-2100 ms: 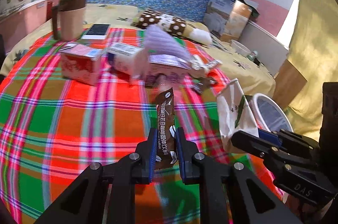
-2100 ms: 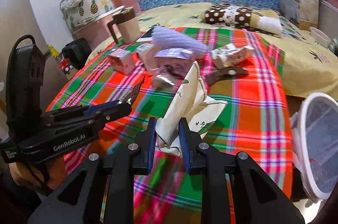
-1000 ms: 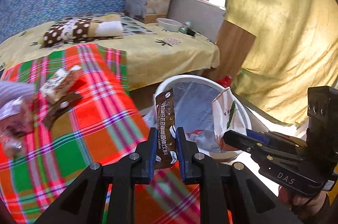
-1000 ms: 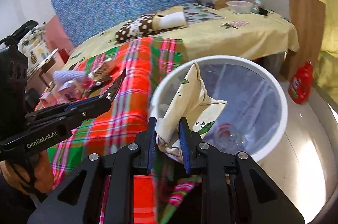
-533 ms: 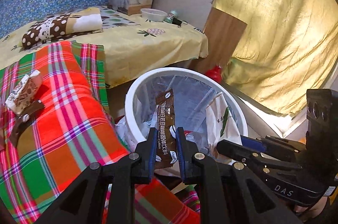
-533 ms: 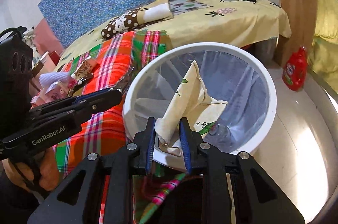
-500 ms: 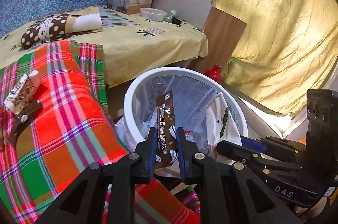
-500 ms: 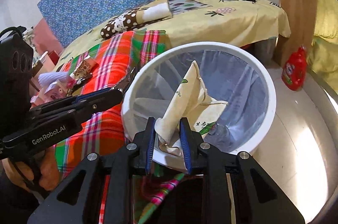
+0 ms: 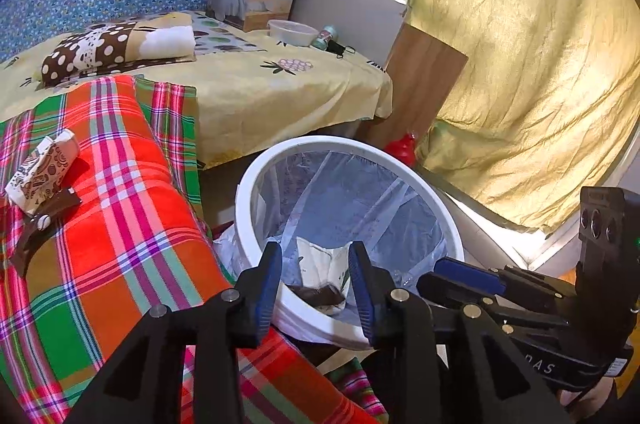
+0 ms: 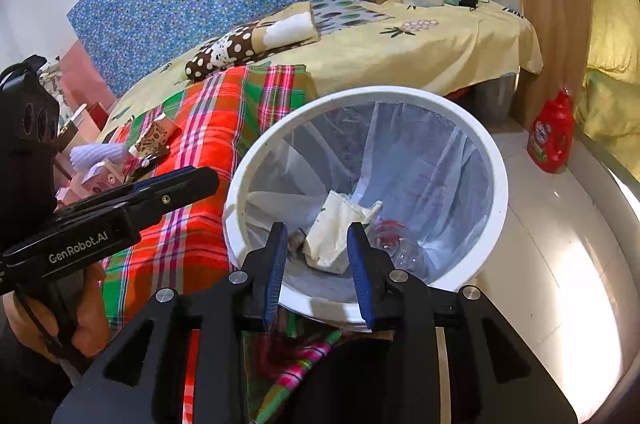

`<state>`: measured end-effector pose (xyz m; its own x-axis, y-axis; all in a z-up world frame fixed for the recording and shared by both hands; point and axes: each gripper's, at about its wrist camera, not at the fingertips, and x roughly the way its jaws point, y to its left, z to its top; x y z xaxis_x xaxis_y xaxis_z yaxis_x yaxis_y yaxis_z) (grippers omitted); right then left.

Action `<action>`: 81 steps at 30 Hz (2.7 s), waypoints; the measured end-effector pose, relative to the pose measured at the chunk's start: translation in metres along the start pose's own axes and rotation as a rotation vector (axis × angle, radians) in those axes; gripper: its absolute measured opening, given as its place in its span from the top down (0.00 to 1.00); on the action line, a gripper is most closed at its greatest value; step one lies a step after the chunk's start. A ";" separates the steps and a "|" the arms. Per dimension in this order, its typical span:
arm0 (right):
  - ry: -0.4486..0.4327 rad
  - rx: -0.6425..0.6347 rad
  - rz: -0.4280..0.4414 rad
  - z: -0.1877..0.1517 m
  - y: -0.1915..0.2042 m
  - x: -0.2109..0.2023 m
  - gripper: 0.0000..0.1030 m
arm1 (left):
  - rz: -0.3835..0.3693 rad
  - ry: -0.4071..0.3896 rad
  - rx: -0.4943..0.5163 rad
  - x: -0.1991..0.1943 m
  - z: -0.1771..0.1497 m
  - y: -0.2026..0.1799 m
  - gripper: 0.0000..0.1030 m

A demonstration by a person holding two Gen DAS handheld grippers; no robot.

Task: Collect trash
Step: 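Carry the wrapper and paper bag to the white bin and open both tools, then move both tools back over the bed toward the clear plastic cup, then grasp the clear plastic cup with the left tool while the right tool grasps the brown wrapper strip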

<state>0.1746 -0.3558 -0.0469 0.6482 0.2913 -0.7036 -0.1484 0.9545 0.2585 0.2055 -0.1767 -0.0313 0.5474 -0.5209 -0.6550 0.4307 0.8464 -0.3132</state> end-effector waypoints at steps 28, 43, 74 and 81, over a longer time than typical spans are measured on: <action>-0.006 -0.172 0.152 -0.013 0.091 -0.002 0.68 | 0.219 -0.082 -0.143 -0.104 -0.062 0.067 0.67; 0.035 -0.260 0.222 -0.011 0.140 0.014 0.67 | 0.381 -0.131 -0.274 -0.156 -0.082 0.132 0.67; 0.089 -0.280 0.227 0.013 0.167 0.058 0.67 | 0.541 -0.027 -0.299 -0.111 -0.061 0.209 0.53; 0.101 -0.287 0.196 0.025 0.187 0.077 0.67 | 0.507 -0.072 -0.332 -0.128 -0.068 0.209 0.53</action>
<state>0.2150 -0.1569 -0.0363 0.5113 0.4618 -0.7247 -0.4760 0.8543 0.2086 0.1767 0.0750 -0.0594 0.6777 -0.0408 -0.7342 -0.1360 0.9743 -0.1797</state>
